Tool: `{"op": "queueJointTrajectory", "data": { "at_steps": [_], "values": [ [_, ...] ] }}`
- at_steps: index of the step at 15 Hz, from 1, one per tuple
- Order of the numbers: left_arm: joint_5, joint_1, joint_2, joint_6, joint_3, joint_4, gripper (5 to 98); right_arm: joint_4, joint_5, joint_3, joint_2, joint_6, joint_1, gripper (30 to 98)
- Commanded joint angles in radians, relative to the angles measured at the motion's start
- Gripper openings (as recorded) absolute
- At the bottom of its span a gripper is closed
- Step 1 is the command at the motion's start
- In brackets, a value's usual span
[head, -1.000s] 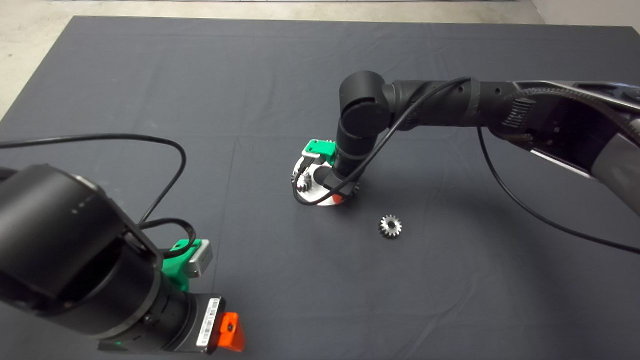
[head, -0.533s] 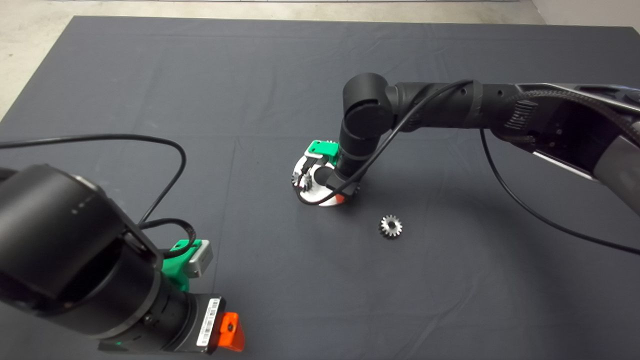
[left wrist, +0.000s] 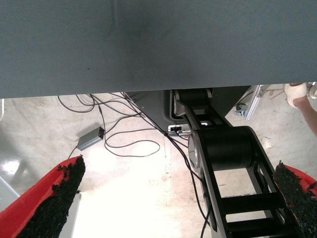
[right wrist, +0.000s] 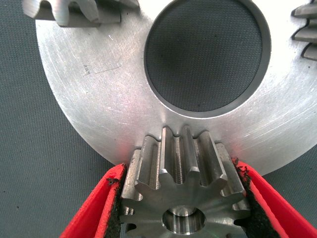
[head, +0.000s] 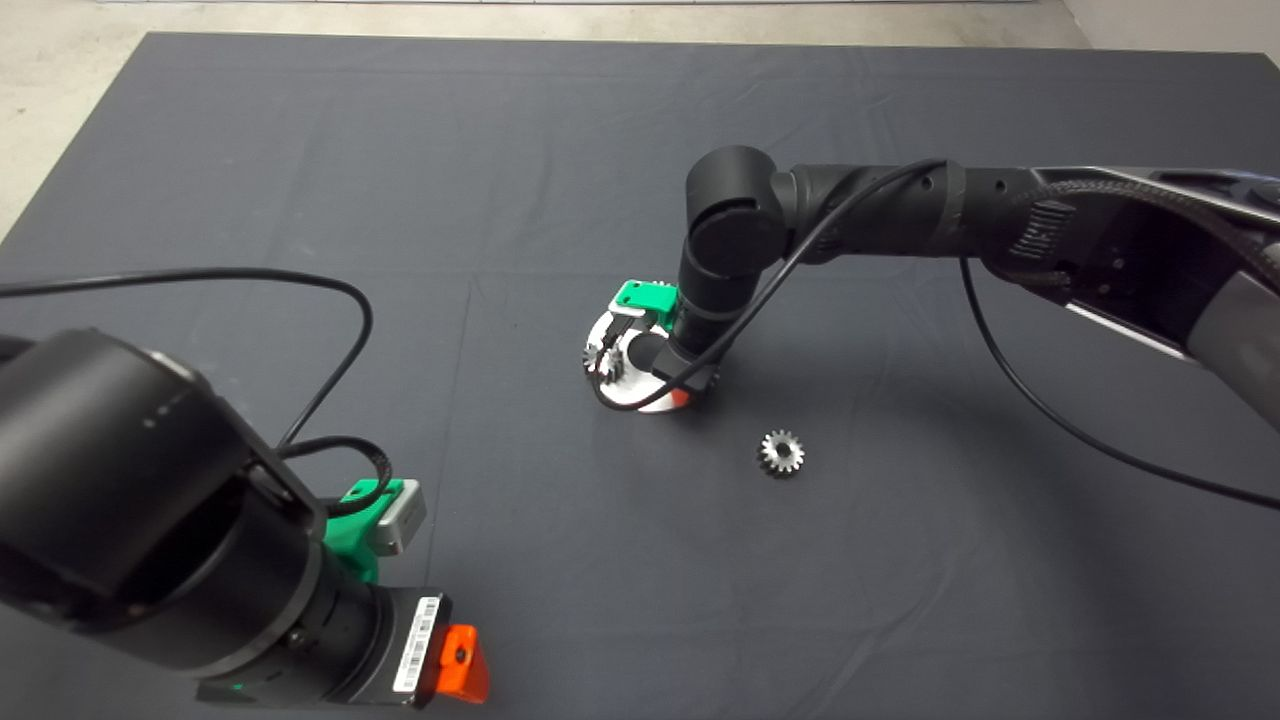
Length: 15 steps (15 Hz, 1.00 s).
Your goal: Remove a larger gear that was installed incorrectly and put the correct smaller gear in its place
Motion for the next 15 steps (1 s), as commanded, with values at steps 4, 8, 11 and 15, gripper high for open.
{"op": "queueJointTrajectory", "data": {
  "at_steps": [4, 8, 11, 15],
  "values": [
    [-0.001, -0.012, -0.003, -0.008, 0.019, -0.014, 98.2, -0.025, -0.113, 0.017, 0.003, 0.0, 0.02, 50.3],
    [-0.001, -0.012, -0.003, -0.01, 0.019, -0.014, 98.2, -0.025, -0.112, 0.019, 0.006, 0.001, 0.023, 50.2],
    [-0.001, -0.012, -0.002, -0.01, 0.019, -0.014, 98.2, -0.022, -0.112, 0.019, 0.001, 0.003, 0.029, 50.1],
    [0.001, -0.01, 0.0, -0.019, 0.019, -0.015, 98.2, -0.022, -0.111, 0.028, 0.003, 0.007, 0.041, 50.2]
  ]
}}
